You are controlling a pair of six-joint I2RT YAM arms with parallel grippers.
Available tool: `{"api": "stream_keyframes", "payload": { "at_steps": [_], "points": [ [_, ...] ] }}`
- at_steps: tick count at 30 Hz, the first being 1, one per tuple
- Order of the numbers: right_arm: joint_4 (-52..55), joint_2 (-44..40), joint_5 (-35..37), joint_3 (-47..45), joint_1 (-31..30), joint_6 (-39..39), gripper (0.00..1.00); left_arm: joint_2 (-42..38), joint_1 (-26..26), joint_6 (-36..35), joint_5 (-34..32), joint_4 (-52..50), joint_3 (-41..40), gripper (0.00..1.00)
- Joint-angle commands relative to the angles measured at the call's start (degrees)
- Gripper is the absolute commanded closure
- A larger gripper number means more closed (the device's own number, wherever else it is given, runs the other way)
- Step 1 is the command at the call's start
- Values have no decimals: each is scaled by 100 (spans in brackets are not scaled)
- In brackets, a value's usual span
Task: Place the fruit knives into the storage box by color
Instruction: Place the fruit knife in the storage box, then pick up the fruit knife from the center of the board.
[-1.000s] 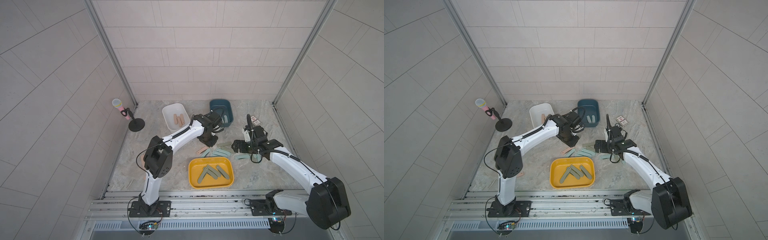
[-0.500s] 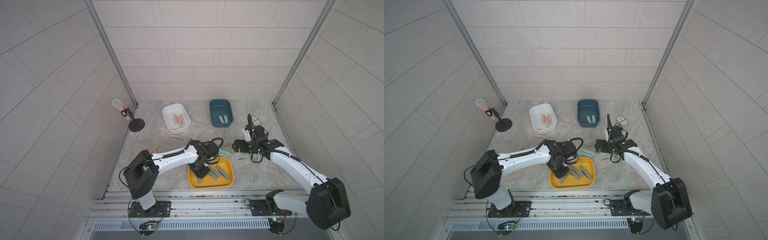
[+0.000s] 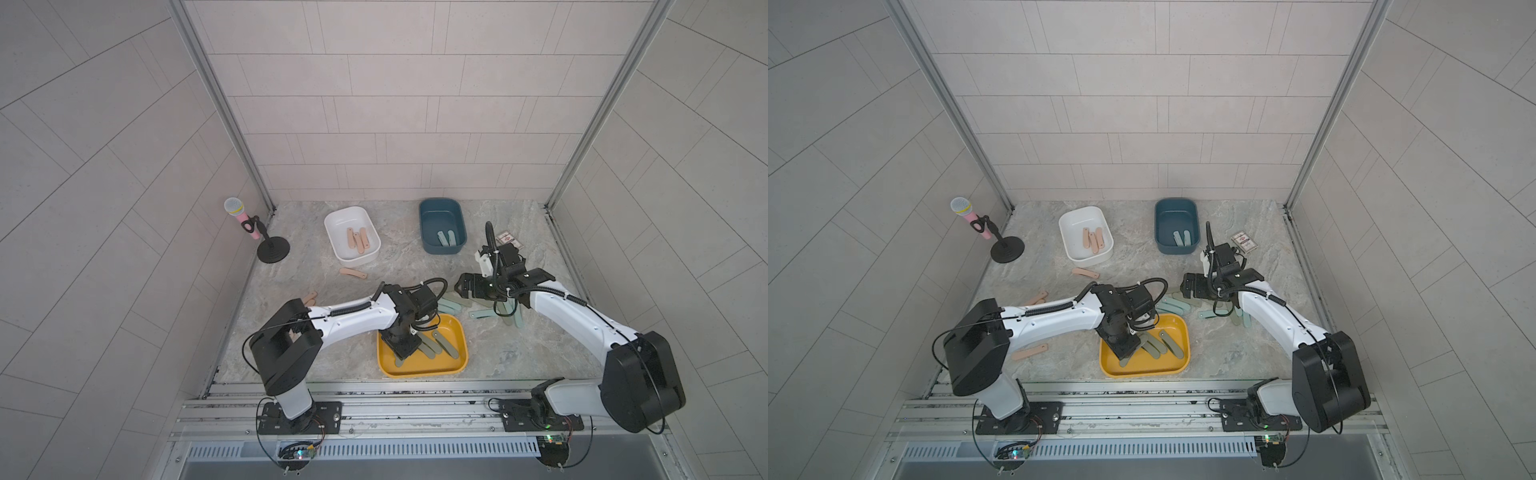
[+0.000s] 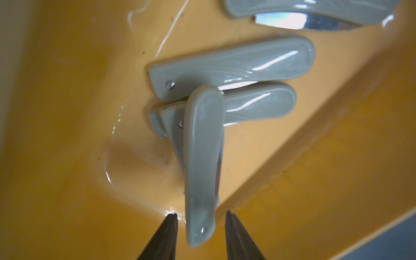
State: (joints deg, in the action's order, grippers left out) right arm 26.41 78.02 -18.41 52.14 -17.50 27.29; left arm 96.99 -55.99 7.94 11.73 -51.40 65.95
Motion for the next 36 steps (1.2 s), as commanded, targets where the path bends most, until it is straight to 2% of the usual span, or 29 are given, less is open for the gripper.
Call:
{"api": "stream_keyframes", "payload": {
  "at_steps": [1, 11, 19, 34, 36],
  "points": [
    [-103, 253, -104, 134, -59, 91, 0, -51, 80, -53, 144, -12, 49, 47],
    [-525, 1139, -446, 400, -197, 196, 0, -606, 715, 217, 719, -56, 773, 24],
    [-829, 1855, -591, 681, -254, 268, 0, -474, 1476, 406, 772, 173, 1066, 22],
    [-927, 3000, -746, 1534, -304, 272, 0, -184, 2101, 487, 841, 345, 1030, 21],
    [-978, 3101, -814, 1638, -354, 348, 0, -109, 2122, 514, 808, 299, 1055, 15]
  ]
}}
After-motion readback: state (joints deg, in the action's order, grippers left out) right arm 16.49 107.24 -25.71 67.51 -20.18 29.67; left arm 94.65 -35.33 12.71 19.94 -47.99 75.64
